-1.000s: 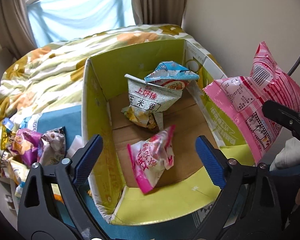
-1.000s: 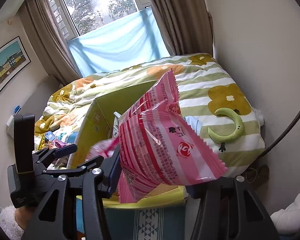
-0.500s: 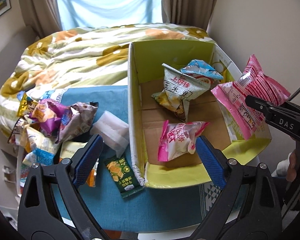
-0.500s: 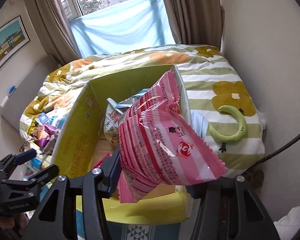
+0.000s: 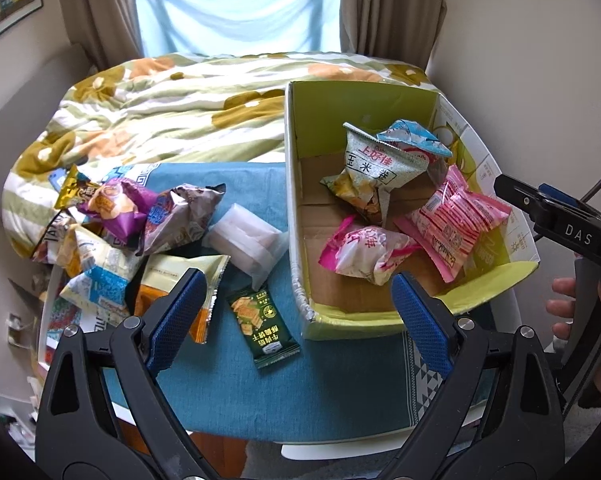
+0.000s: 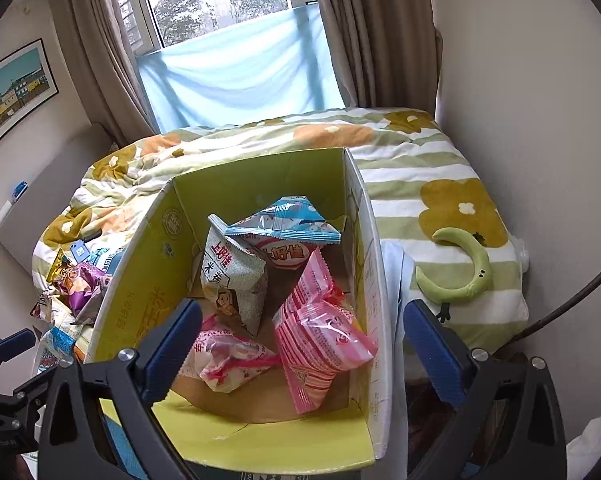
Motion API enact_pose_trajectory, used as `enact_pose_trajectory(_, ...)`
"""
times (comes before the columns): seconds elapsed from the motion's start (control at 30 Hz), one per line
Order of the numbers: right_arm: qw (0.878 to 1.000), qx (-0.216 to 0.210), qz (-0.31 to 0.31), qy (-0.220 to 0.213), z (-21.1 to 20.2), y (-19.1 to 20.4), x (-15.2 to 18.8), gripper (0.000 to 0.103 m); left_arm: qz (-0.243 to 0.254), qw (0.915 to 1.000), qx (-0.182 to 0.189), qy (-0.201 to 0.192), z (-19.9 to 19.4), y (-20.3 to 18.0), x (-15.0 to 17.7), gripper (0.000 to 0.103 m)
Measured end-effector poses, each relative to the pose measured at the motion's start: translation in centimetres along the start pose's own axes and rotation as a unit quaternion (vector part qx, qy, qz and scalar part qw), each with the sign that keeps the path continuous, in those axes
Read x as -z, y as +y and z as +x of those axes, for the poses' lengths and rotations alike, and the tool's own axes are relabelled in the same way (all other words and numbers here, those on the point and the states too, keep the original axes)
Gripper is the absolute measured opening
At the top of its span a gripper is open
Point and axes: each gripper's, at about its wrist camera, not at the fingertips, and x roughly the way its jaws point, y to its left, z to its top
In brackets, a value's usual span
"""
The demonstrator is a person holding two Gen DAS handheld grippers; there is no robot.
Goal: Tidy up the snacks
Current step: 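Open both tools to release the pink bags into the box, then move both tools toward the remaining snack bags on the table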
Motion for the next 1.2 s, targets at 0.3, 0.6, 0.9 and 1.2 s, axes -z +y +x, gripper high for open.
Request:
enact_pose_trajectory(0.3,1.0,-0.022,-0.005,0.012,-2.5,0.1,0.9,0.1,0.007,0.9998,0.015,-0.01,-2.0,0.4,0.9,0.093)
enact_pose_trajectory(0.6,0.999,-0.031,-0.021,-0.01,-6.5,2.0,1.3,0.1,-0.011,0.9989,-0.009,-0.044,-6.3,3.8,2.2,0.093)
enact_pose_trajectory(0.9,0.997,-0.064,-0.038,-0.037,-8.7,7.4,1.2,0.1,-0.031,0.9966,-0.039,-0.066,-9.3,10.5,3.2,0.093)
enact_pose_trajectory(1.2,0.993,-0.08,-0.06,-0.064,-9.0,15.8,1.2,0.1,-0.034,0.9975,-0.032,-0.053,-8.7,18.5,2.9,0.093)
